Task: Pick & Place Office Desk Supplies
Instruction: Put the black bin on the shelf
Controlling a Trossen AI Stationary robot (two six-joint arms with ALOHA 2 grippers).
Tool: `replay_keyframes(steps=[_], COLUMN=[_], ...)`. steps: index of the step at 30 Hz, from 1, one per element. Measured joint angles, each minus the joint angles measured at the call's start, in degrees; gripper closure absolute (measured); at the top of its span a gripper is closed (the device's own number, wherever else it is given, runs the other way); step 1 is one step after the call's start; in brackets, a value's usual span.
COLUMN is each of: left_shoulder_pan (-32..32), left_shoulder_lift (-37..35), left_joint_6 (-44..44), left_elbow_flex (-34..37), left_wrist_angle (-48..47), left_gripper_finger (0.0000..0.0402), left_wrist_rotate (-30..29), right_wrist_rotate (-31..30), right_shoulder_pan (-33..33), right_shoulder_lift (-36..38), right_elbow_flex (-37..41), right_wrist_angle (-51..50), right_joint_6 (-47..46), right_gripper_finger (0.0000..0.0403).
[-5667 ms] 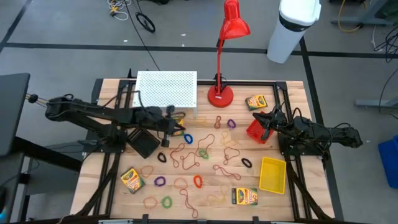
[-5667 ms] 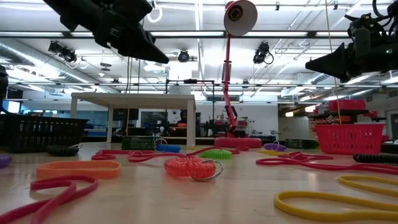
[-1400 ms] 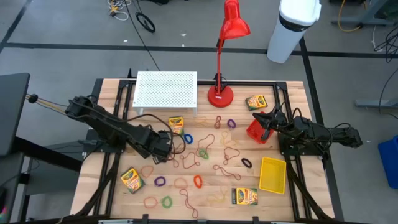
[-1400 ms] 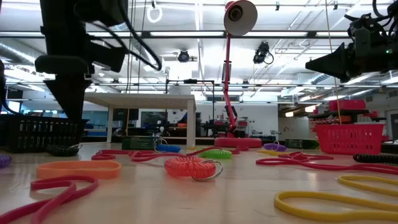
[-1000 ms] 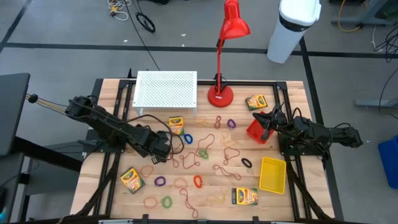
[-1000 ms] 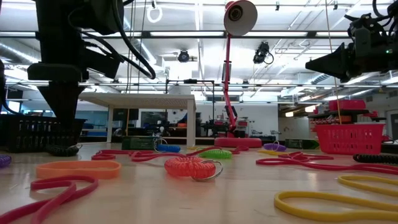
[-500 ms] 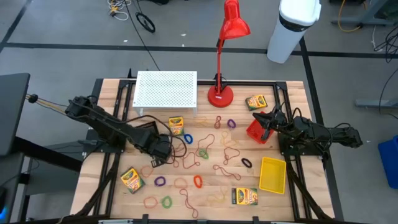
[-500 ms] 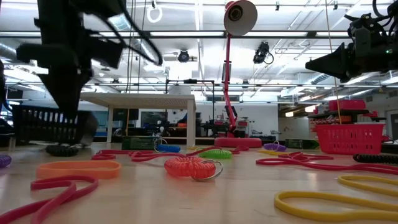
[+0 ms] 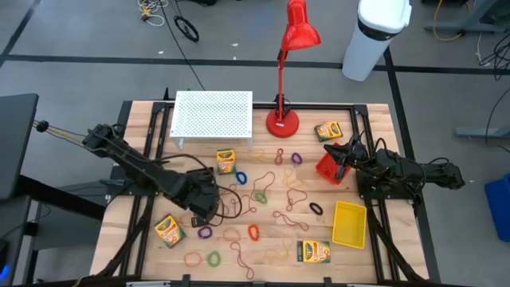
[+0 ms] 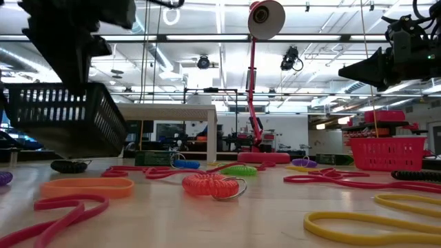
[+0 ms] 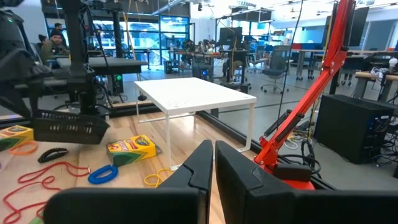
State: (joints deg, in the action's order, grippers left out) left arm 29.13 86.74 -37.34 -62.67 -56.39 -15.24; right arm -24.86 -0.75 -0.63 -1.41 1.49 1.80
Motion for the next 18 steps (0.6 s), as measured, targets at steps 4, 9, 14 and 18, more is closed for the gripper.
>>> replay_keyframes(steps=[4,9,14,18], left_shoulder_pan=[2.2,4.5,5.9,6.2], left_shoulder_lift=[0.0,0.0,0.0,0.0], left_joint_6=[0.5,1.6,2.0,3.1], left_elbow_flex=[-2.1,-4.7,-7.1,-8.8], left_wrist_angle=[-0.6,-0.6,-1.1,-1.2], left_gripper_finger=[0.0384,0.0382,0.0382,0.0382], left_wrist_rotate=[0.1,-0.6,-1.3,-1.6], right_wrist_rotate=[0.0,0.0,0.0,0.0], right_shoulder_pan=[0.0,0.0,0.0,0.0], right_shoulder_lift=[0.0,0.0,0.0,0.0], right_elbow_flex=[0.0,0.0,0.0,0.0], right_wrist_angle=[0.0,0.0,0.0,0.0], right_joint_6=[0.0,0.0,0.0,0.0], right_gripper_finger=[0.0375,0.0375,0.0375,0.0375])
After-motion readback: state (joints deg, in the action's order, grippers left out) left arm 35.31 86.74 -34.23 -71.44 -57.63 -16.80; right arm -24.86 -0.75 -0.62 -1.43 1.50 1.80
